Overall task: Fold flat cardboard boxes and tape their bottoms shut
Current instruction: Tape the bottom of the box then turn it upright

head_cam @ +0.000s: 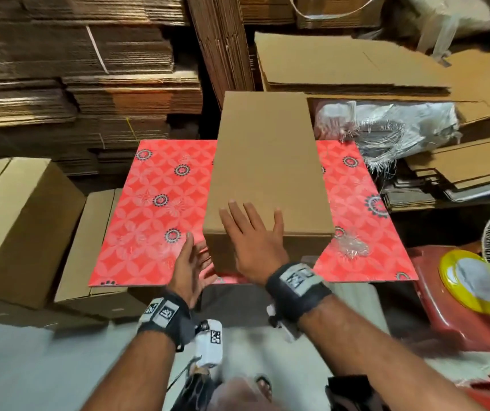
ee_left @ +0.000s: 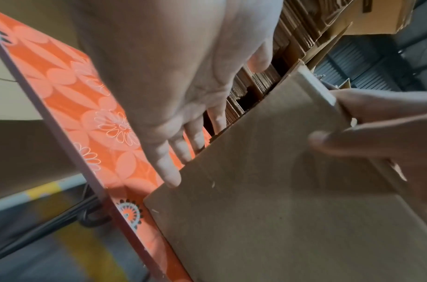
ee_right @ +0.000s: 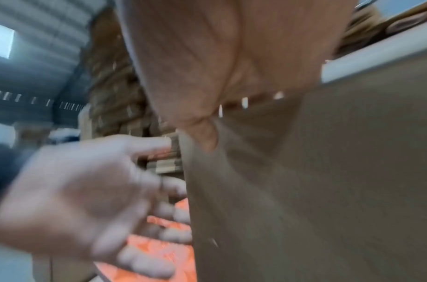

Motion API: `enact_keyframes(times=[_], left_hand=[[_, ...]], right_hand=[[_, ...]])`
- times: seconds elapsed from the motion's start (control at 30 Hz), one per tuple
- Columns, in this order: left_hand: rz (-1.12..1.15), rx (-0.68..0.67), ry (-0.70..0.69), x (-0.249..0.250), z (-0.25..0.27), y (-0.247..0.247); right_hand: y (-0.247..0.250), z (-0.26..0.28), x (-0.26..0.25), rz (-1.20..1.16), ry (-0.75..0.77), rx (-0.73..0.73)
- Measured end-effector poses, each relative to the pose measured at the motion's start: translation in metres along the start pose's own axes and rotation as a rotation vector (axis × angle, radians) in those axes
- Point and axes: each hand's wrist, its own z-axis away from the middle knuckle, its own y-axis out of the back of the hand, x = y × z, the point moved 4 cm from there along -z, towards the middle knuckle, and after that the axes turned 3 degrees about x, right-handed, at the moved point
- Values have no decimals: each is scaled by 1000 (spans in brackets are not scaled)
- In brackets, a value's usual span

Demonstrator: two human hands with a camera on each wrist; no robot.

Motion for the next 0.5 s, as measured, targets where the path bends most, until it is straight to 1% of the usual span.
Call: enact_keyframes(times=[0.03,0.1,0.17,0.2,0.23,0.27,0.3,0.33,0.4,0.43,0.47,0.5], left_hand=[[-4,1,3,-1,1,1],[-32,15,-16,1,1,6],[-55,63,-52,6,3,10],[-74,65,-68,9,5,7],[-86,57,-92,12,7,5],[-100,42,-122,16,10,-1],[-111,28,-150,20,12,-6],[-130,27,-179,24,14,-10],[-175,2,-259,30,15,-14],[-208,-21,-290,33,16,-16],[-237,-45,-322,34,15,-18],[-258,-63,-344,34,12,-18]], right_hand=[[-11,-1,-4,30,4,8],[-17,-7,-6,29,14,28],[-11,-11,-8,-3,41,-35],[-5,-13,-8,-21,50,-62],[-2,-14,-7,-61,51,-68],[4,-12,-4,-153,33,-34],[10,-9,3,-295,-18,57],[16,-2,14,-454,-110,201],[22,19,47,-705,-349,559],[22,33,63,-766,-473,686],[14,45,81,-806,-599,732],[1,53,97,-849,-712,697]])
